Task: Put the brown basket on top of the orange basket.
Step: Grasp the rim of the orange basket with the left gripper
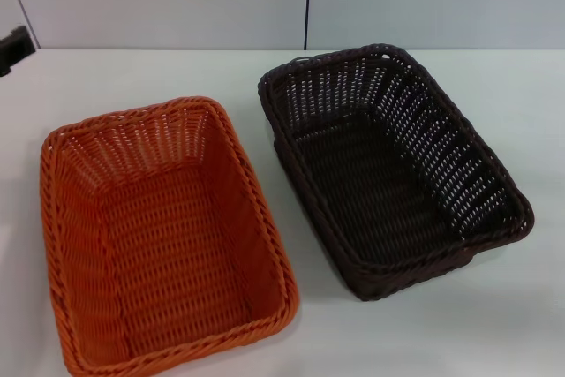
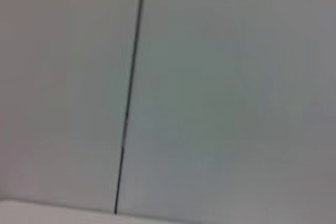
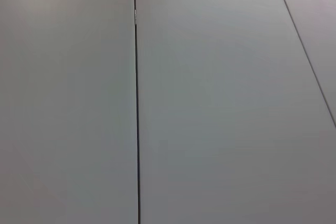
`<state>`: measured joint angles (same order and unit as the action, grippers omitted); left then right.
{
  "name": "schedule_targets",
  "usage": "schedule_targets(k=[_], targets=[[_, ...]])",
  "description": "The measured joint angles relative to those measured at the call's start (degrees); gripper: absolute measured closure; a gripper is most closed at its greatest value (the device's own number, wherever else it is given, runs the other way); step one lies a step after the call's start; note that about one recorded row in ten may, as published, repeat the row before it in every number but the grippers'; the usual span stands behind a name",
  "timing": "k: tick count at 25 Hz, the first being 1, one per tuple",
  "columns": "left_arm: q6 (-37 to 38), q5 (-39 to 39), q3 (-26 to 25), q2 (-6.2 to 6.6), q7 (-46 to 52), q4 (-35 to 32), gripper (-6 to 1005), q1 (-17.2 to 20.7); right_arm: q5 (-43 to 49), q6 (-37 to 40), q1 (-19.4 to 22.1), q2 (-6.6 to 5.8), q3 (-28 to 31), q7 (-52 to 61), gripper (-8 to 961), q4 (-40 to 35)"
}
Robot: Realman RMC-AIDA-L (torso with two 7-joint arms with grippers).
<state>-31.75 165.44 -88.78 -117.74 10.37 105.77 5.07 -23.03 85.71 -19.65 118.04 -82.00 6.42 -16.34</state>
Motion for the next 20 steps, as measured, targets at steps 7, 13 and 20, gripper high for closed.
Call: schedule_targets(k=[7, 13, 20], targets=[[-22.0, -0.25, -3.03, -0.09, -3.26, 6.83, 209, -4.87, 0.0, 0.22, -0.03, 0.0, -0.04, 0.0, 307, -0.04], [-36.52, 0.01, -4.34, -0.14, -4.14, 8.58, 212, -8.65, 0.23, 0.1, -0.49, -0.17, -0.14, 0.0, 307, -0.35], [-42.51, 0.04, -4.87, -0.21, -4.51, 5.54, 214, -10.57, 0.4, 0.25, -0.89, -0.46, -0.15, -0.01, 306, -0.36]])
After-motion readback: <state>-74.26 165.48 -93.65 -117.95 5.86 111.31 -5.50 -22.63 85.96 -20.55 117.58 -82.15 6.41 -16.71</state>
